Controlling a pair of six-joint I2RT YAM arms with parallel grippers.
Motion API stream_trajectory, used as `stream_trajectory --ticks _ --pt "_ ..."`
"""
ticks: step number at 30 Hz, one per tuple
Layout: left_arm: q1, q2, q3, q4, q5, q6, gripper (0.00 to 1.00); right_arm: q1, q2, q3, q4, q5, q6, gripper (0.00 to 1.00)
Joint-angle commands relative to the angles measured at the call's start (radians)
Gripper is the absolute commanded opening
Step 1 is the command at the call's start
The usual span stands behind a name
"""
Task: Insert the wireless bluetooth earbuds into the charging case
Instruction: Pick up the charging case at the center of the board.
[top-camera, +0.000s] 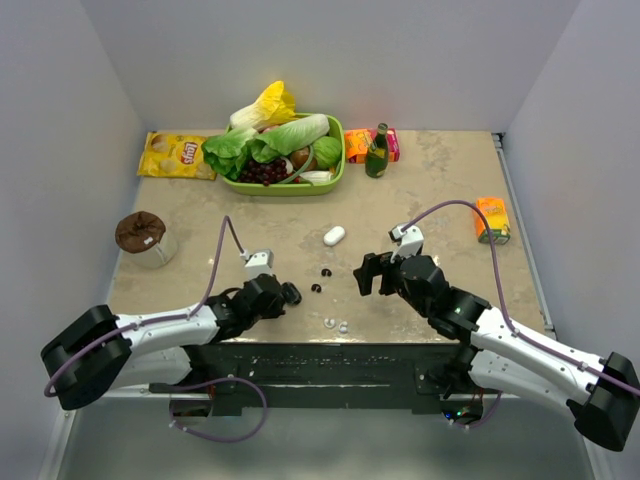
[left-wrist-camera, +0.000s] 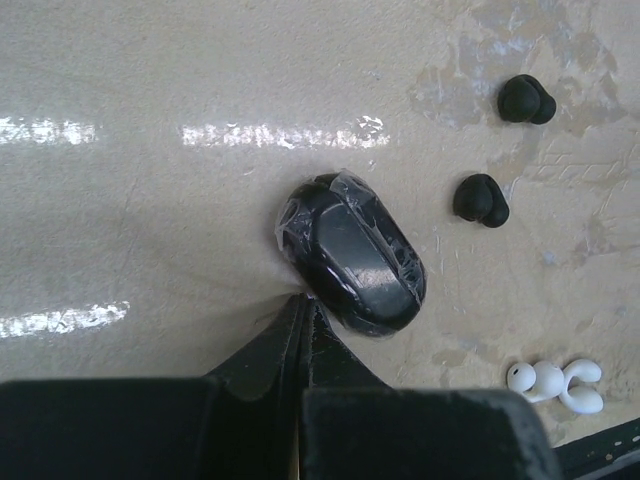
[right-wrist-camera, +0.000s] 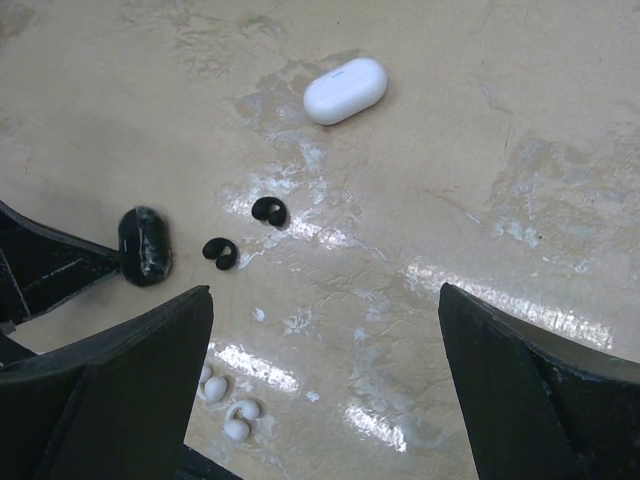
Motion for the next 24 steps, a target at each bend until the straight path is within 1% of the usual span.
stream_trajectory --ticks 1,9,13,14,17,19,20,21,22,24 --pt "-0.009 0.028 0.016 0.082 0.022 0.028 0.0 0.001 -0.003 0.003 0.01 -0.012 0.004 0.97" --pt "-0.015 0.066 0.048 0.108 0.024 0.046 0.0 0.001 -0.001 0.009 0.004 -0.015 0.002 0.98" --pt "-0.015 0.04 0.08 0.015 -0.014 0.072 0.0 0.001 -0.007 0.022 -0.019 -0.019 0.002 0.98" --pt "-0.015 0.008 0.082 0.01 -0.022 0.083 0.0 0.001 -0.01 0.028 -0.029 -0.023 0.001 0.98" --pt "-0.015 -0.069 0.086 -0.085 -0.044 0.103 0.01 0.001 -0.023 0.038 -0.045 -0.03 0.002 0.98" --pt "-0.015 -0.101 0.086 -0.117 -0.045 0.118 0.15 0.0 -0.026 0.049 -0.054 -0.039 -0.001 0.98" --pt "-0.015 -0.122 0.083 -0.119 -0.041 0.141 0.25 0.001 -0.027 0.052 -0.056 -0.042 -0.002 0.98" --pt "-0.015 -0.127 0.077 -0.117 -0.033 0.161 0.45 0.001 -0.026 0.054 -0.056 -0.044 -0.002 0.98" --pt "-0.015 -0.129 0.079 -0.111 -0.022 0.194 0.53 0.001 -0.026 0.055 -0.056 -0.053 -0.008 0.98" --pt "-0.015 -0.12 0.07 -0.107 -0.024 0.218 0.61 0.001 -0.02 0.055 -0.053 -0.059 -0.011 0.98"
